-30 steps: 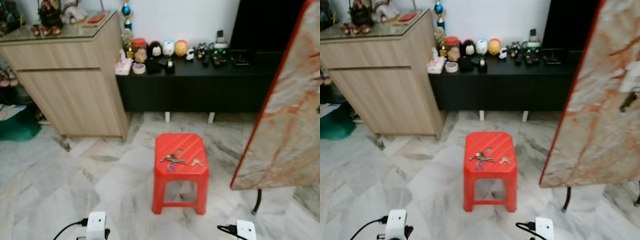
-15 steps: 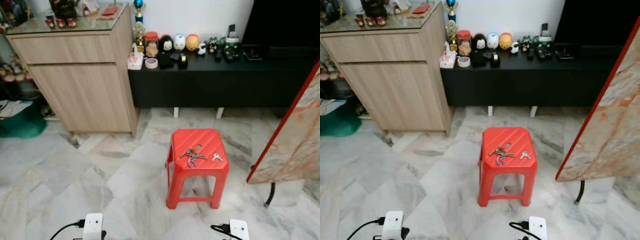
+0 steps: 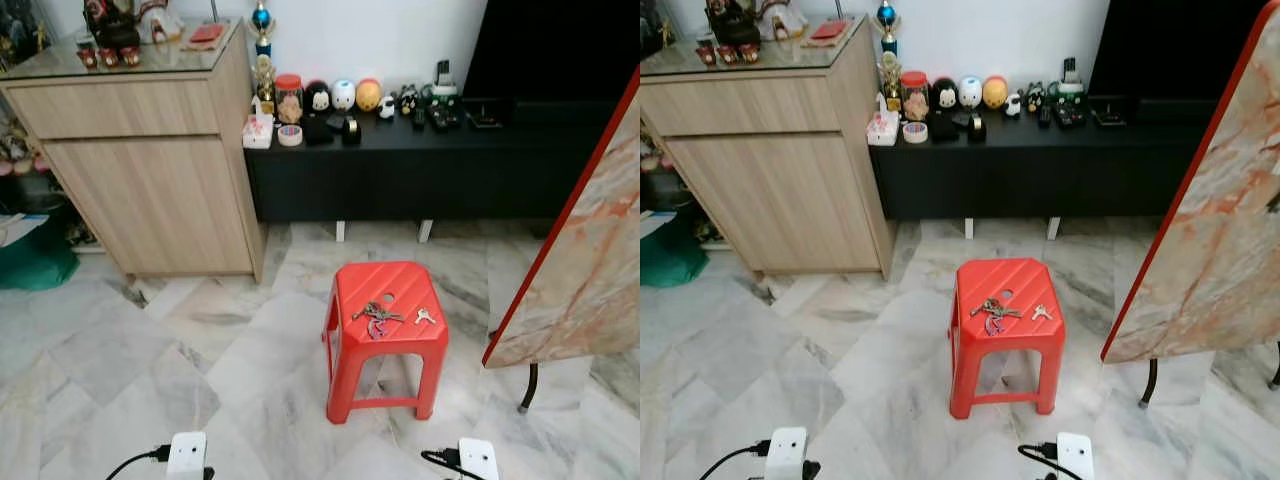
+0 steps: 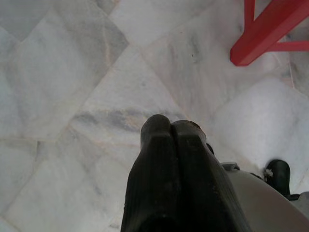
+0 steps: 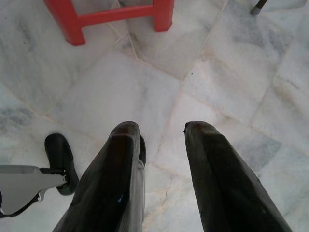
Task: Hang keys on a hook
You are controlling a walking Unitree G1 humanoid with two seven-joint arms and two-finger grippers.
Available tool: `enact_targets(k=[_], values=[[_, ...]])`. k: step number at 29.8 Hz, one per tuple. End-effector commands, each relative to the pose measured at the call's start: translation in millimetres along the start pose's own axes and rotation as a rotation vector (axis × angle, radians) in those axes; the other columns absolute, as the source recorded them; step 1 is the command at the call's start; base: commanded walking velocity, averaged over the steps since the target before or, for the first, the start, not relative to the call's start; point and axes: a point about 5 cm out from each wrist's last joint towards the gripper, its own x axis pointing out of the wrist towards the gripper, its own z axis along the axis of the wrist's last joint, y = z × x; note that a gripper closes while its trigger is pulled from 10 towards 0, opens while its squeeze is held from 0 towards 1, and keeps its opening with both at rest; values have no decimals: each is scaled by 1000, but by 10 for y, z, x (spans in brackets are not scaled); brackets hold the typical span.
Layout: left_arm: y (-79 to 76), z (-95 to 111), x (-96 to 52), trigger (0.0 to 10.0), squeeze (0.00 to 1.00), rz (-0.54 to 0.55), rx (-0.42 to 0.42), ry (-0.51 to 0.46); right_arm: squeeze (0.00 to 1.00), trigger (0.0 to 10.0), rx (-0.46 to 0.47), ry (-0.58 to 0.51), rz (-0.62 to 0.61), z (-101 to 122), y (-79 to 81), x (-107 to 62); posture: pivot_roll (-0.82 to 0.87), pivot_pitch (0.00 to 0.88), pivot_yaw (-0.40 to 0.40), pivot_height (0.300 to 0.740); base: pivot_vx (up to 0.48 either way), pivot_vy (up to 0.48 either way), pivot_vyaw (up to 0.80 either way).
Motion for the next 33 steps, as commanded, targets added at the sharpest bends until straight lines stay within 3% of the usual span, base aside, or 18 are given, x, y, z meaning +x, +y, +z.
enact_targets(k=[1,21,26,33], values=[[9,-15,-5,10000,0,-2,-10,3,0,10000,2,-5,-1,12,7,1,12,16,18,740,375,0,0],[18,-12,-5,10000,0,1,-17,3,0,10000,-55,-11,22,17,7,1,15,22,15,740,387,0,0],[20,-22,-7,10000,0,1,-13,8,0,10000,-65,-15,18,8,-19,-2,16,28,13,740,382,0,677],[22,-25,-8,10000,0,4,-7,9,0,10000,-34,-23,18,7,-28,-3,16,28,13,740,43,0,71]])
